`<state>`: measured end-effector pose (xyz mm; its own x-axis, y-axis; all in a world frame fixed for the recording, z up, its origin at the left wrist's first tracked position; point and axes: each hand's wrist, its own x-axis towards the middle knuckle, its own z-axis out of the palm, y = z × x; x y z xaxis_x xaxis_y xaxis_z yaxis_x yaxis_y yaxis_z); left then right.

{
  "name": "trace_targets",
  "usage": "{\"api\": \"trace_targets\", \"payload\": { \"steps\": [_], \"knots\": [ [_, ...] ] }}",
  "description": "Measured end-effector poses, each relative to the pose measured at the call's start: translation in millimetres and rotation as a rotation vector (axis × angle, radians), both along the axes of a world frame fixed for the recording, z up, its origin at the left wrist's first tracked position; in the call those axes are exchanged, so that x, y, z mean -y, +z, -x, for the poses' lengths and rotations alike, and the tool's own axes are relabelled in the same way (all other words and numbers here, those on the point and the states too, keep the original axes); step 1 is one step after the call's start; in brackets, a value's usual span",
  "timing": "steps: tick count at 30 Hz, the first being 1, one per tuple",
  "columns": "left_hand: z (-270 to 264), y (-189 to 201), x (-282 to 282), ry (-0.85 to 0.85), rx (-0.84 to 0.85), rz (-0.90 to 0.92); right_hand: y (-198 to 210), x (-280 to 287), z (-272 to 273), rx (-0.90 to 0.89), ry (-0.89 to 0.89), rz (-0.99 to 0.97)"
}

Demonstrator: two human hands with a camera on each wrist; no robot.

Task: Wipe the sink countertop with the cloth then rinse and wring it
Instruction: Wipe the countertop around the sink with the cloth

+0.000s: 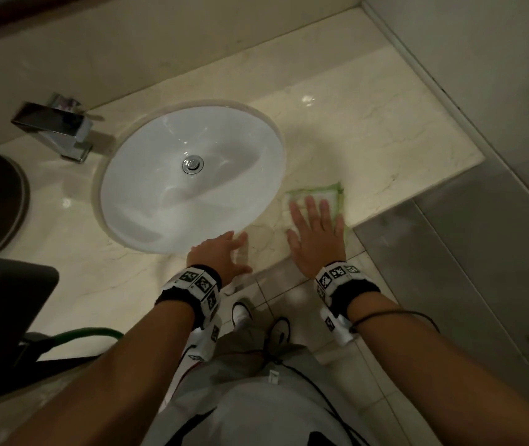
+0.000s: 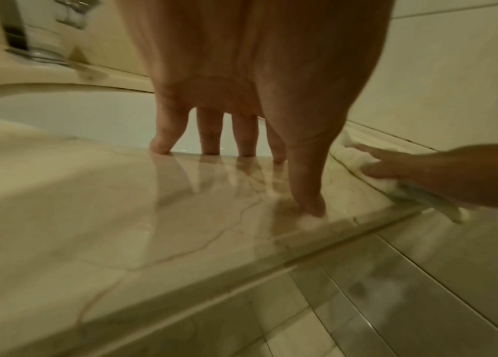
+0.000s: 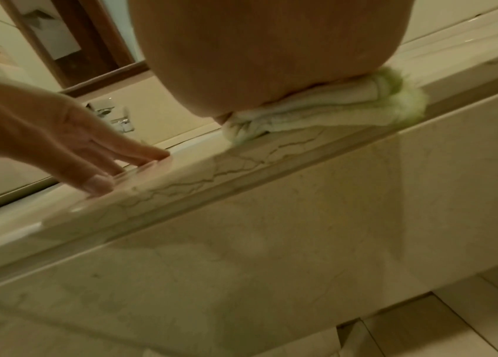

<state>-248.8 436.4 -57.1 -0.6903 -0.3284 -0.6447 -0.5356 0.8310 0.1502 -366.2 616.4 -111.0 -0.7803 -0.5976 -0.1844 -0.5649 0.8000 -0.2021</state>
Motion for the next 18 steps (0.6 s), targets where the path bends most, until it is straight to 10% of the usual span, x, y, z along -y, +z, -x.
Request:
{"api": "trace_targets", "payload": {
  "steps": [18],
  "knots": [
    [3,-3,7,-0.152,0.034,-0.057,12,-1,11,0.123,0.097,-0.166]
  ]
}}
